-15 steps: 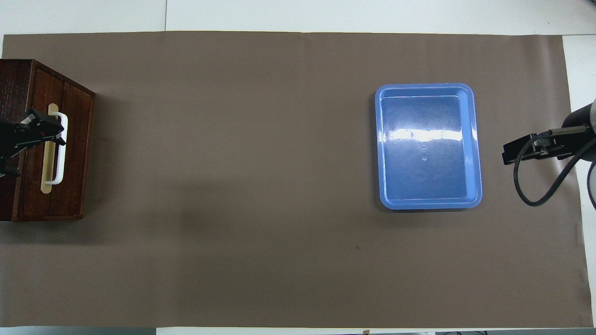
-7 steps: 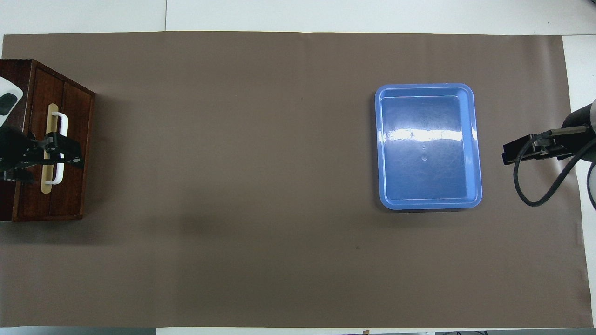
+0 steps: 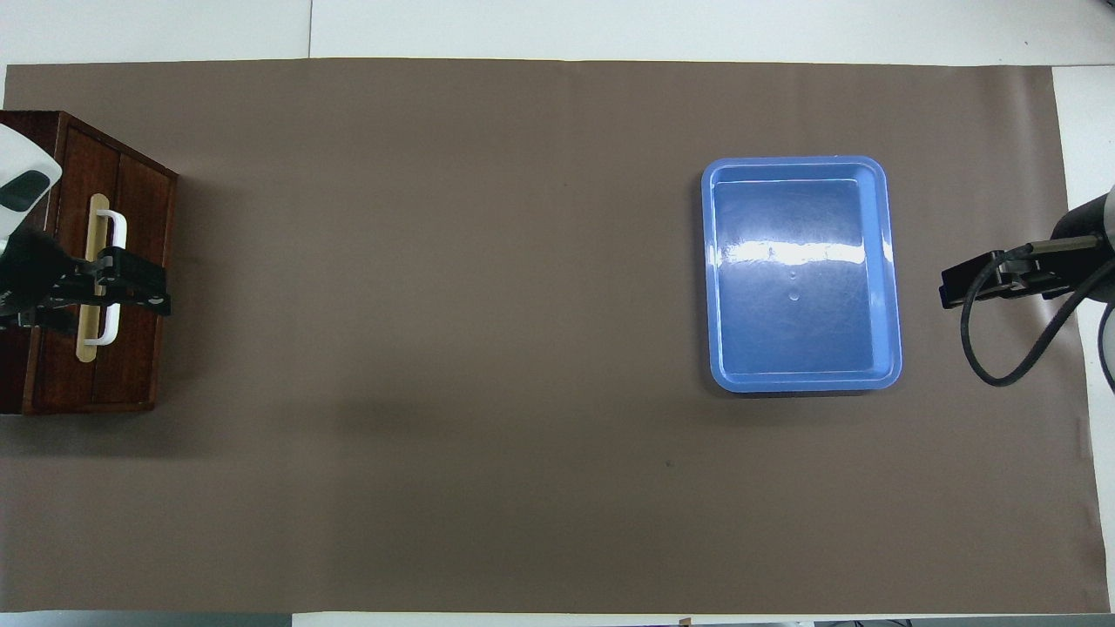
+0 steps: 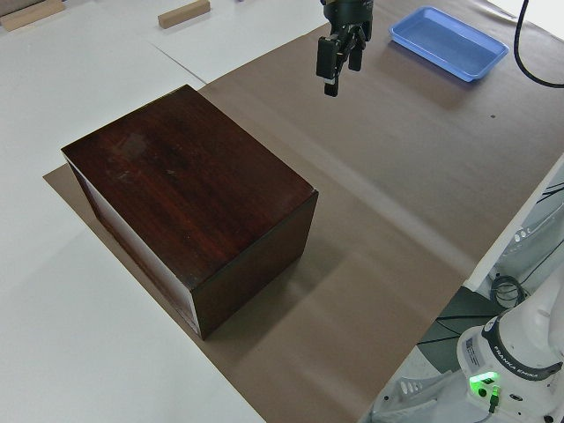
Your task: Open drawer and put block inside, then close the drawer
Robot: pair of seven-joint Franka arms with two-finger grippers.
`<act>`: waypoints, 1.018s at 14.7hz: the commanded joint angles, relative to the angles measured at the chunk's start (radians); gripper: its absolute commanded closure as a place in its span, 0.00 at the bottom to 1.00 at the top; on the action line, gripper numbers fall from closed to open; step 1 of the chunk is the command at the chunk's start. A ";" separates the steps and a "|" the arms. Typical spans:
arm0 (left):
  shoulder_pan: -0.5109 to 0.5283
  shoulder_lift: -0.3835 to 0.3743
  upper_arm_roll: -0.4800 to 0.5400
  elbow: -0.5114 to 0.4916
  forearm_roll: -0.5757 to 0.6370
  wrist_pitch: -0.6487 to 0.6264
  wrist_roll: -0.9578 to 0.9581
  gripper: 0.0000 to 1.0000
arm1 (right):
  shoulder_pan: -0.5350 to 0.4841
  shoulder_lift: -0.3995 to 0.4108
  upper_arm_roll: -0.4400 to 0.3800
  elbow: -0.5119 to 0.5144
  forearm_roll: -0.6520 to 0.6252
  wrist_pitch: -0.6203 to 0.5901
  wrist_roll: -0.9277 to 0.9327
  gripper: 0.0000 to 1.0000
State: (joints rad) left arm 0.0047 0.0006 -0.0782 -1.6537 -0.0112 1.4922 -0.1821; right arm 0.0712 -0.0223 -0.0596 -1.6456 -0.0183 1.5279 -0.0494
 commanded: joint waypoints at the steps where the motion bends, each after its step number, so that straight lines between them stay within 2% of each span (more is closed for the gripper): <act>1: -0.005 0.016 0.003 0.049 -0.010 -0.006 0.026 0.00 | -0.013 -0.016 0.007 -0.013 -0.014 -0.012 -0.018 0.00; 3: 0.001 0.016 0.008 0.049 -0.013 0.036 0.064 0.00 | -0.013 -0.016 0.007 -0.013 -0.014 -0.012 -0.018 0.00; 15: 0.003 0.015 0.009 0.043 -0.015 0.026 0.104 0.00 | -0.013 -0.016 0.007 -0.013 -0.012 -0.012 -0.018 0.00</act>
State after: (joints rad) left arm 0.0065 0.0059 -0.0736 -1.6248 -0.0114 1.5169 -0.0985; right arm 0.0712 -0.0223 -0.0596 -1.6456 -0.0183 1.5279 -0.0494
